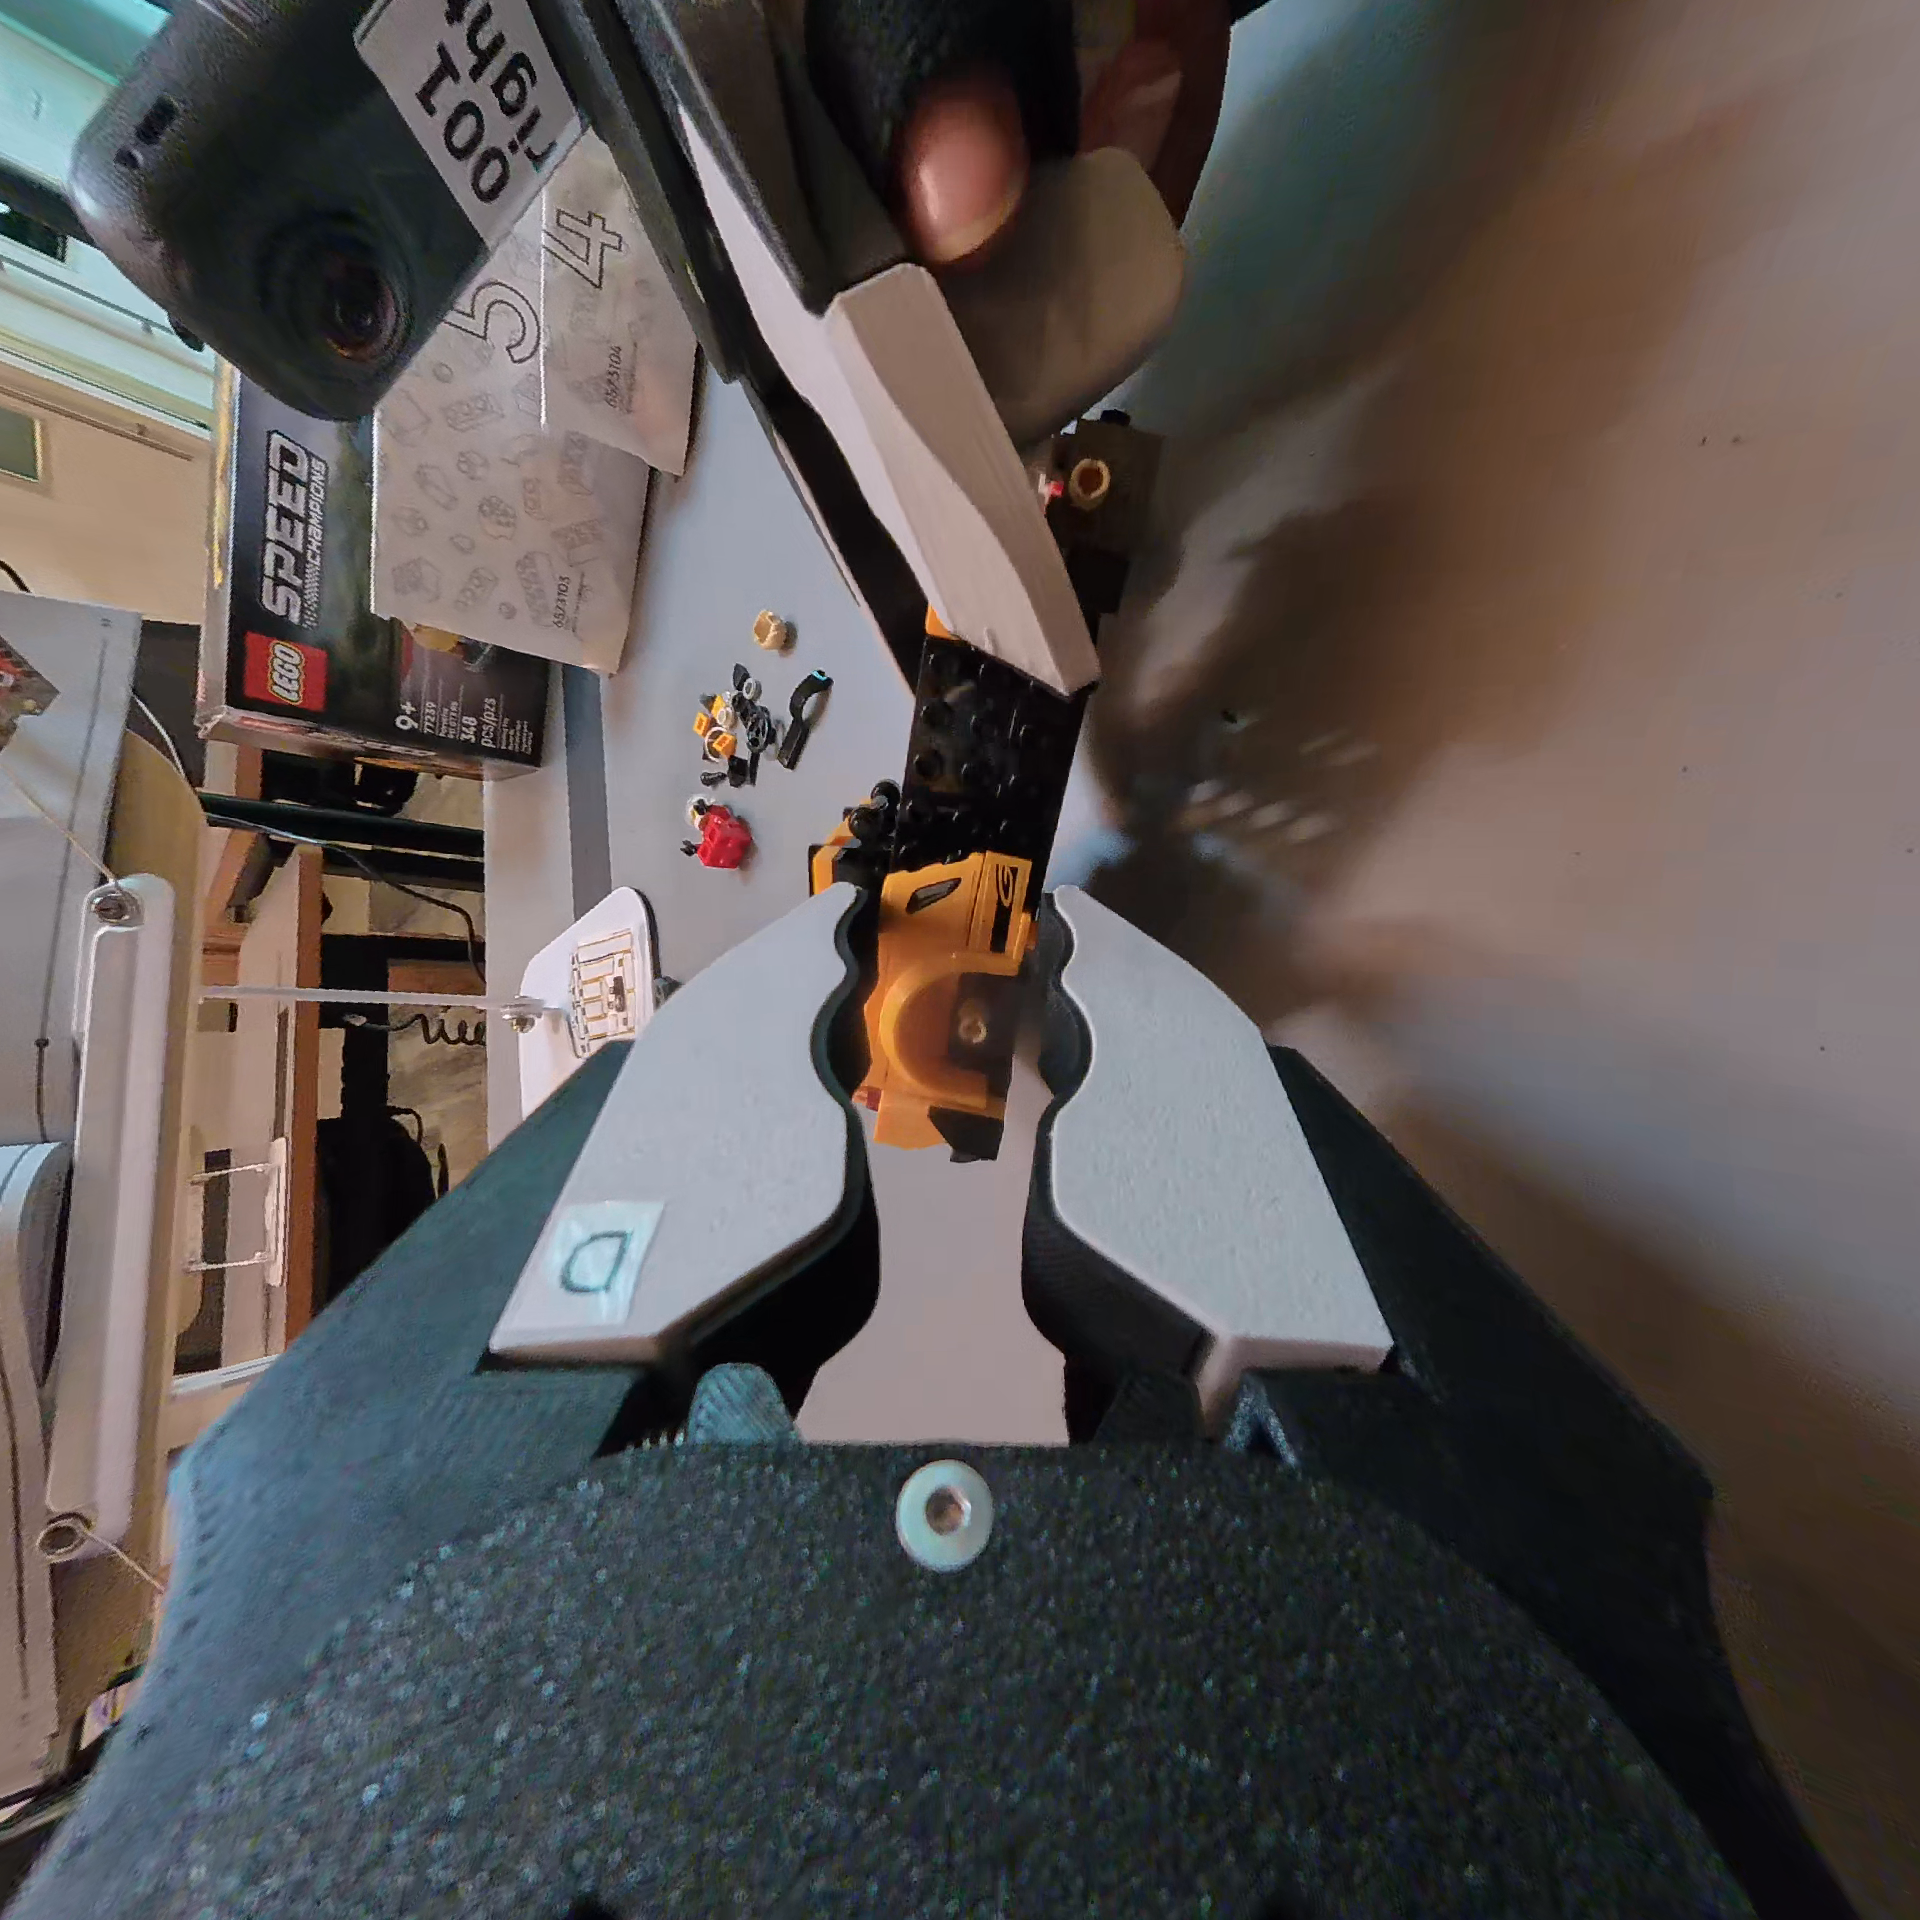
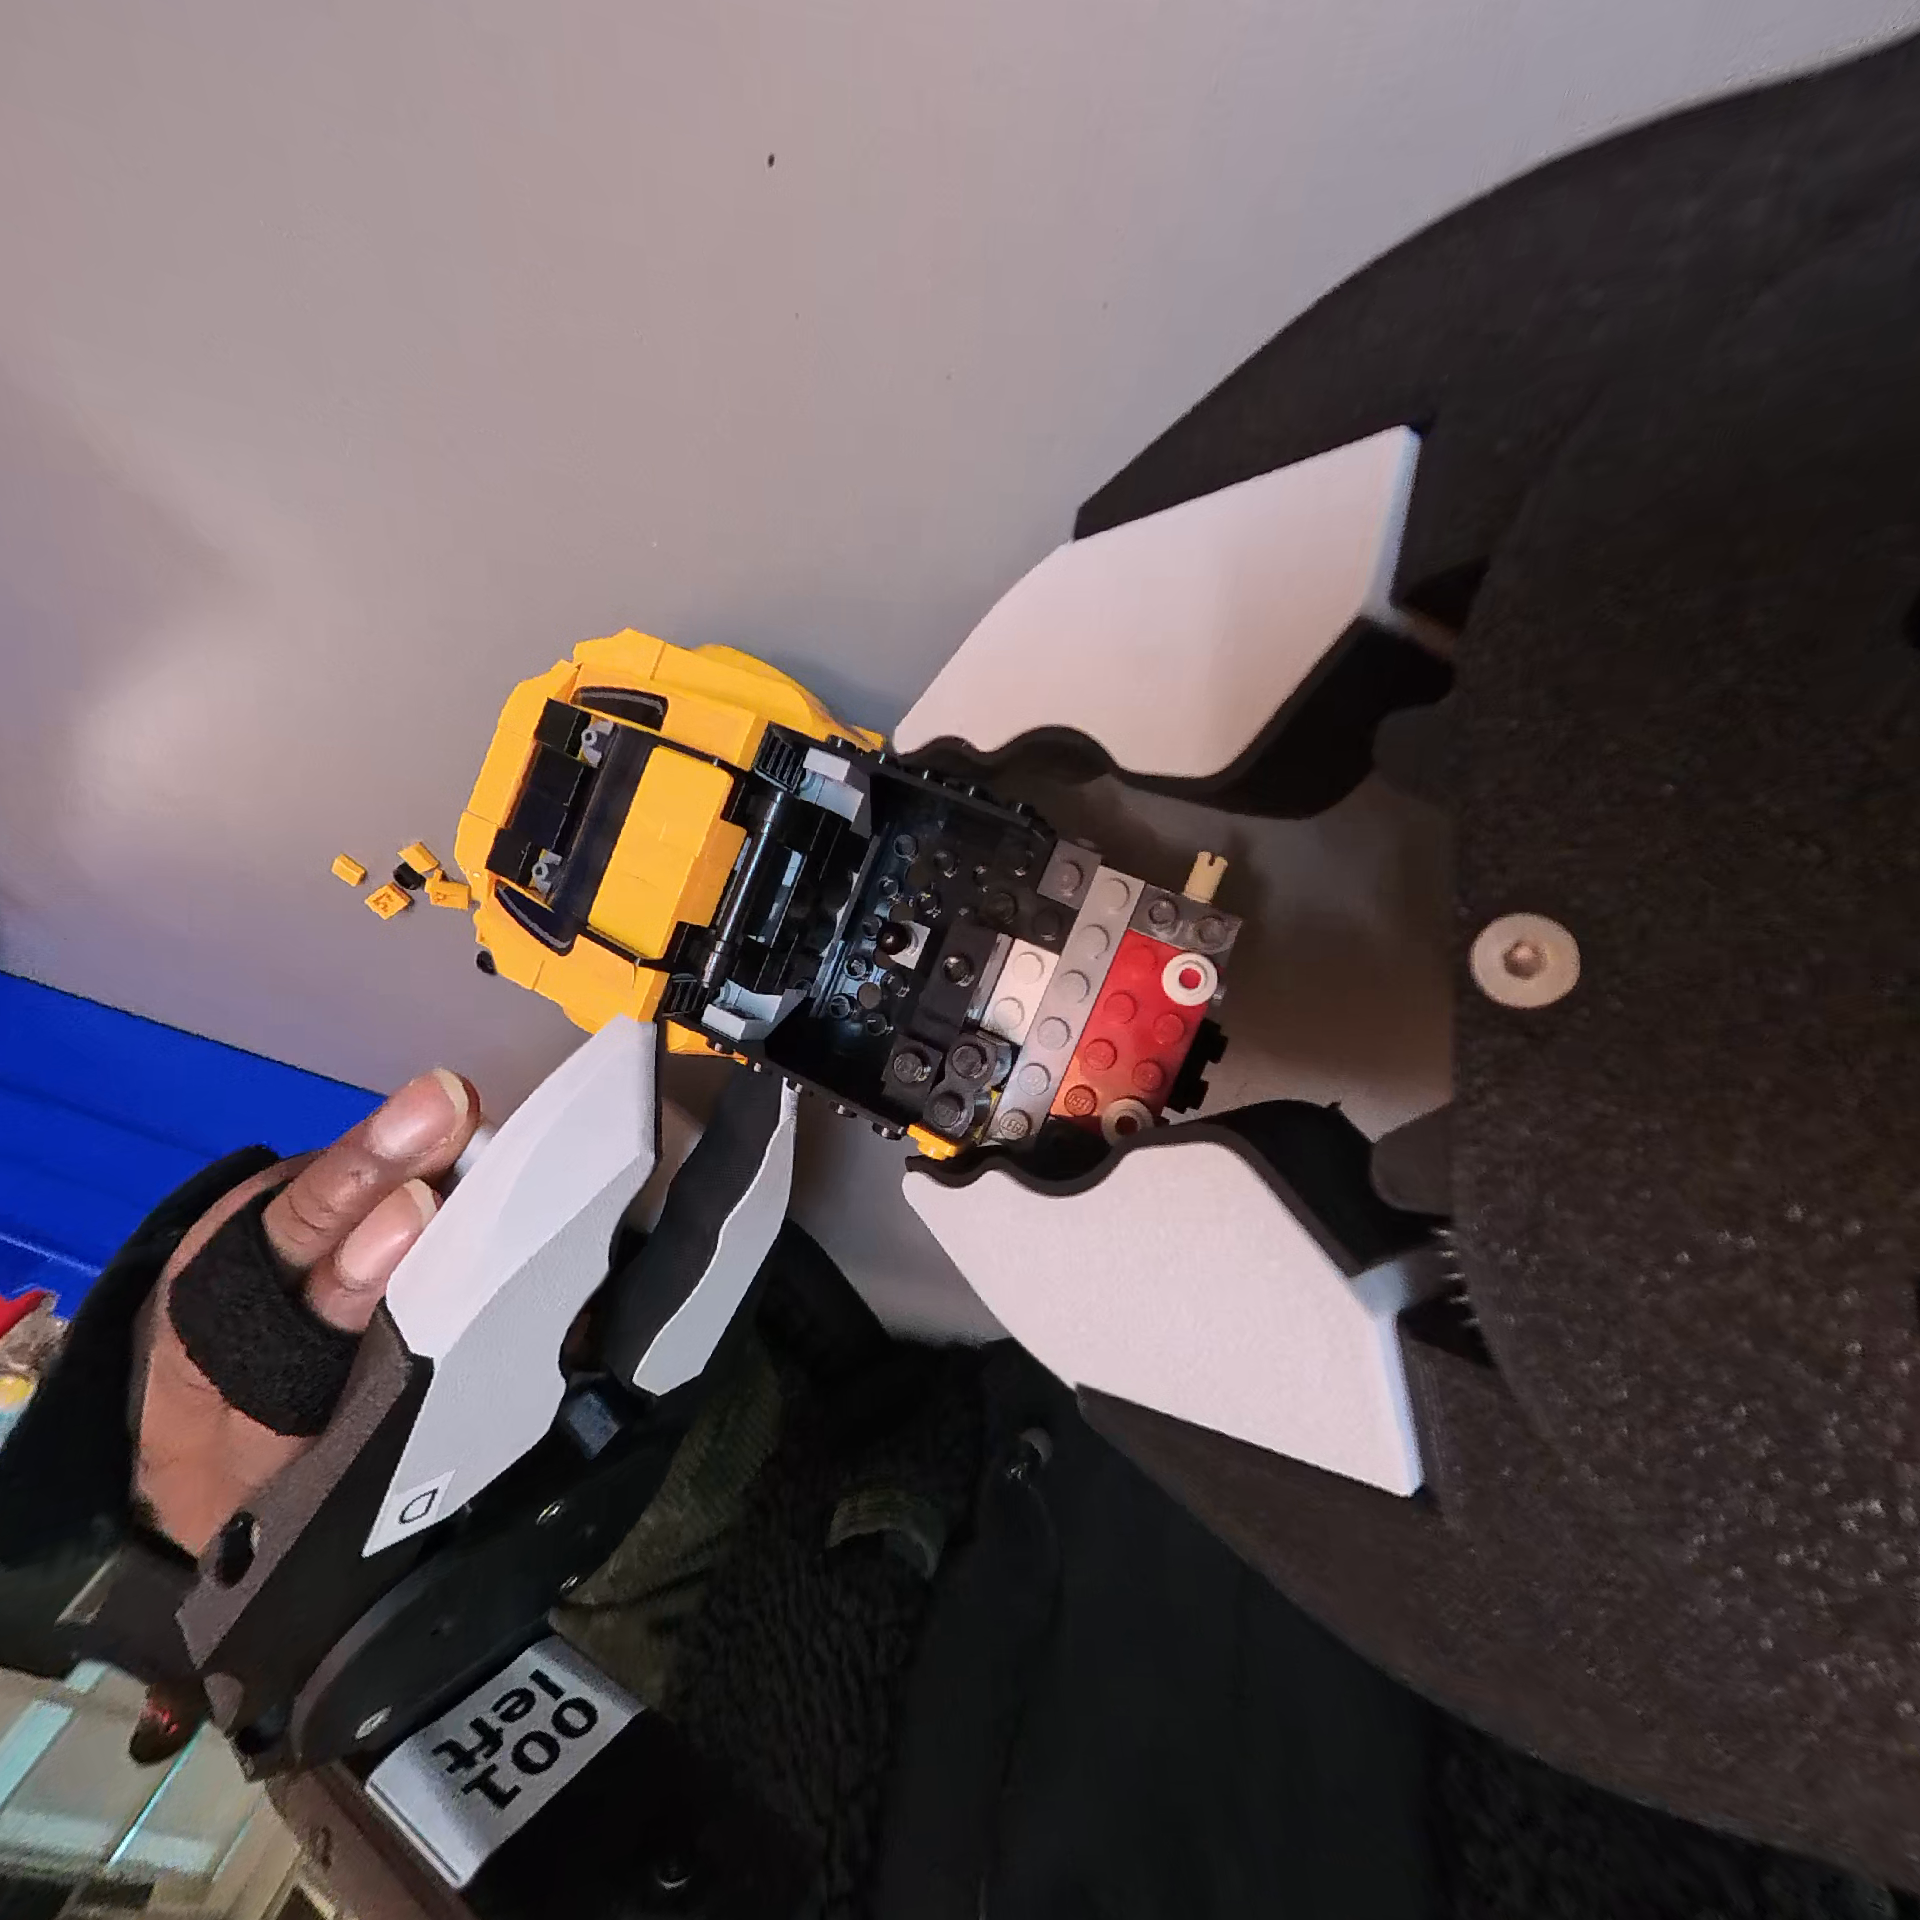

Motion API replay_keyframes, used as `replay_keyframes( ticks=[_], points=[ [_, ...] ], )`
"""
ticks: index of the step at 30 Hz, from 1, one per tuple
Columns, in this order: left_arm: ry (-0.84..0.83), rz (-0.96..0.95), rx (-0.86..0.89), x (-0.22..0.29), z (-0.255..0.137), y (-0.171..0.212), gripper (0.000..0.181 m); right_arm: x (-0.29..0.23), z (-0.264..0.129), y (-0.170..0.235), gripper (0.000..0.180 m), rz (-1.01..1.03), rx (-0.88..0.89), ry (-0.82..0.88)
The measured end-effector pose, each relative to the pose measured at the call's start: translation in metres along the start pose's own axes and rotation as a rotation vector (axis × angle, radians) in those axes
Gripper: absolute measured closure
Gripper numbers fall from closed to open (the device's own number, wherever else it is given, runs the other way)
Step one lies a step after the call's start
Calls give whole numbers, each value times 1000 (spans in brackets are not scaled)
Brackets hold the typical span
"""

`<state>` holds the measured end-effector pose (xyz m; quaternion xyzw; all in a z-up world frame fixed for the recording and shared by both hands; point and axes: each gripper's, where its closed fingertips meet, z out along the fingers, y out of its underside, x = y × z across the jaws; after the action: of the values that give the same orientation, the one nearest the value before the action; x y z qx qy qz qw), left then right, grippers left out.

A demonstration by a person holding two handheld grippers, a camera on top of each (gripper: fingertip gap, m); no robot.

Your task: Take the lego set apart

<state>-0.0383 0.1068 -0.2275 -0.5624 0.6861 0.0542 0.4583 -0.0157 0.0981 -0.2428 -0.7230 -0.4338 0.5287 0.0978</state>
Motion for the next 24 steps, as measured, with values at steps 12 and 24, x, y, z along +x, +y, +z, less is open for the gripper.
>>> replay_keyframes(
  ticks=[12, 24],
  points=[
    [47, -116, 170, 1, -8, -8, 152, 0, -4, 1, 118, 33, 19, -23],
    [58, -5, 90, 11, -8, -8, 153, 0, 1, 9, 119, 85, -13, -19]
  ],
)
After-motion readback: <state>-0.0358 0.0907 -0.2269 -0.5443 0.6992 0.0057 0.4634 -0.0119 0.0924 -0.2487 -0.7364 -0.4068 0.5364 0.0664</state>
